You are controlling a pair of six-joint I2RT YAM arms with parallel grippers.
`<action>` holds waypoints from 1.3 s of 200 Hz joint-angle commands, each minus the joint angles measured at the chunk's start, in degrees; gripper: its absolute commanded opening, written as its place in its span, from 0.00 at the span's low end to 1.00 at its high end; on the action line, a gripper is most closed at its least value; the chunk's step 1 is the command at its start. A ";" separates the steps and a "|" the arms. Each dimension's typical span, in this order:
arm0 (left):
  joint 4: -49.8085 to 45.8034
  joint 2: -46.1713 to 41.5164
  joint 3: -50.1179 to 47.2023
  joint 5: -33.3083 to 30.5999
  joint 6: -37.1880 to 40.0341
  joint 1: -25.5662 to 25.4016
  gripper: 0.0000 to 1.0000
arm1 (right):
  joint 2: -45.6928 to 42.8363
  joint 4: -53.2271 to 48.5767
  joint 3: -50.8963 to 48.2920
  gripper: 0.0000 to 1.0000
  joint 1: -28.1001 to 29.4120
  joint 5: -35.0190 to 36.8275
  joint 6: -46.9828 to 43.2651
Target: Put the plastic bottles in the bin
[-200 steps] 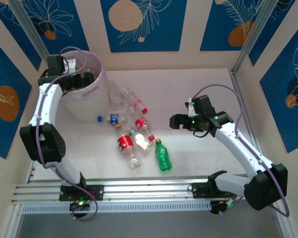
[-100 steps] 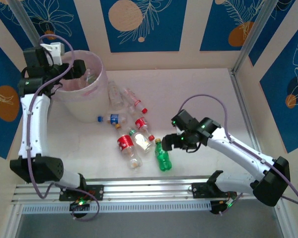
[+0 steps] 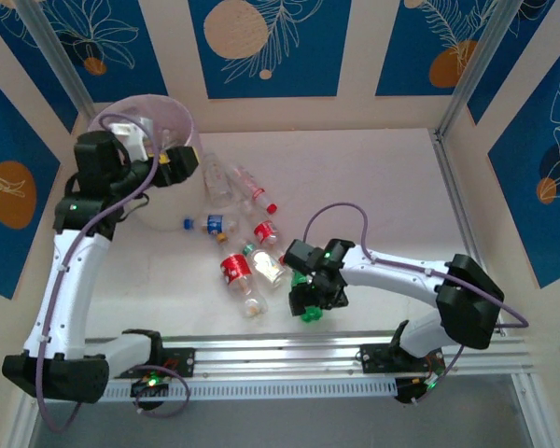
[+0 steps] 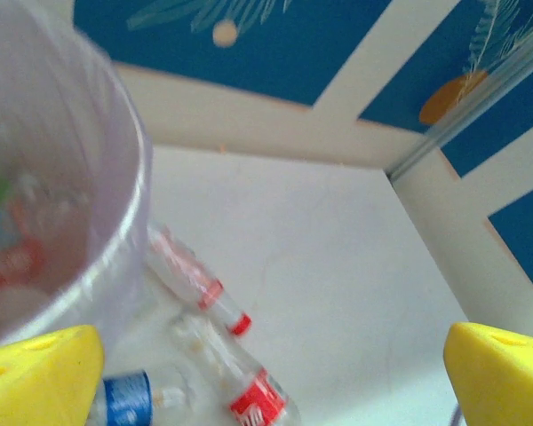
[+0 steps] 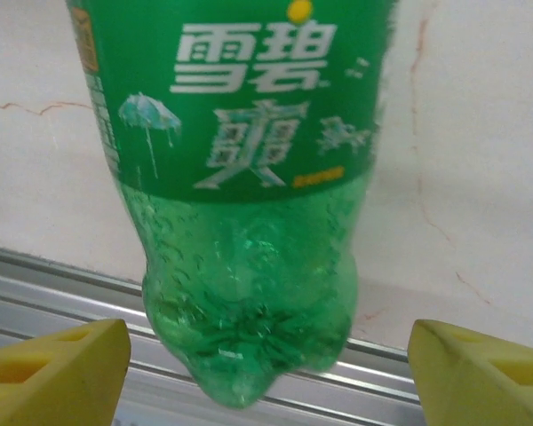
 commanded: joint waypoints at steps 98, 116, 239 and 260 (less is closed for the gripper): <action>7.88 -5.16 -10.69 -3.06 -10.41 -5.29 0.97 | 5.96 5.33 -3.71 0.63 0.81 3.68 -0.01; 8.21 -4.90 -10.72 -3.21 -10.62 -5.64 0.96 | 5.86 4.44 -3.53 0.58 0.80 4.54 -0.55; 16.63 -1.07 -15.07 -0.96 -15.25 -12.26 0.98 | -19.70 15.36 -8.62 0.53 -13.50 5.61 -8.80; 16.49 0.99 -13.04 0.22 -14.00 -15.43 1.00 | -24.51 21.91 -10.83 0.52 -20.08 -0.63 -12.29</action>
